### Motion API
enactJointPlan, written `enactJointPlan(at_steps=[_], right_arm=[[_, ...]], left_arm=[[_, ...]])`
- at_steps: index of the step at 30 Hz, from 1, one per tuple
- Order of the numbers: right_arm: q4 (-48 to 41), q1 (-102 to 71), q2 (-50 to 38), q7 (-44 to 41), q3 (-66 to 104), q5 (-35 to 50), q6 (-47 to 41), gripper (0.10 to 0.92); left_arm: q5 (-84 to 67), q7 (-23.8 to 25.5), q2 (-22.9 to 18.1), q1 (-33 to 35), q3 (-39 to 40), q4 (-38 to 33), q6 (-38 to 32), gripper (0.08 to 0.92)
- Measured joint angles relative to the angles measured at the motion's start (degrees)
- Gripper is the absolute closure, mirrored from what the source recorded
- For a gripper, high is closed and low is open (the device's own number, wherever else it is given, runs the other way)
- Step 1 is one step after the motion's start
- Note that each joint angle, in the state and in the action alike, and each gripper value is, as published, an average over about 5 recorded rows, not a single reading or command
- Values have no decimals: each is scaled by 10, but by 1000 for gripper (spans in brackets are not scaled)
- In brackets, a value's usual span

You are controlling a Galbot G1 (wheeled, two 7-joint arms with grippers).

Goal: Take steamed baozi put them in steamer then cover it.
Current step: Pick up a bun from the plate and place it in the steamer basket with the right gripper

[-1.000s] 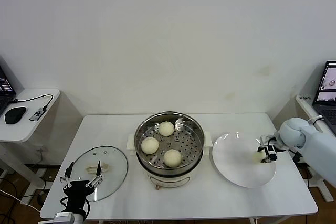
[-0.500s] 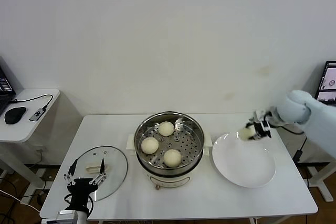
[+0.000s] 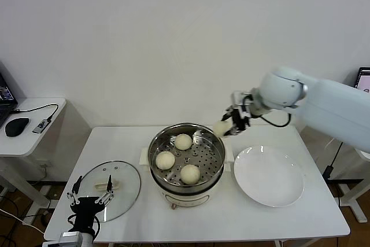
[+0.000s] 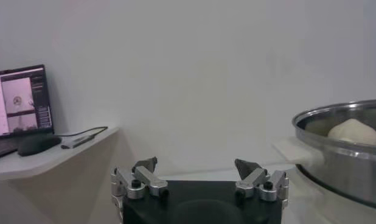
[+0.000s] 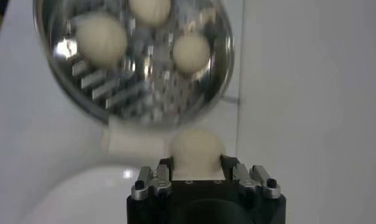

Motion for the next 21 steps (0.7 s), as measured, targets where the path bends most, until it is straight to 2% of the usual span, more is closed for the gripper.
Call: enactJointPlan(at_steps=[8,21], right_arm=[[4,-13,41,38,-33,36,-46,516],[-25,-62,79,62,-40,25,-69,516]], left_arm=[[2,0,-2,-3,-1,4,-3,177],[7,0,-2,-8,4,10,-5,177]])
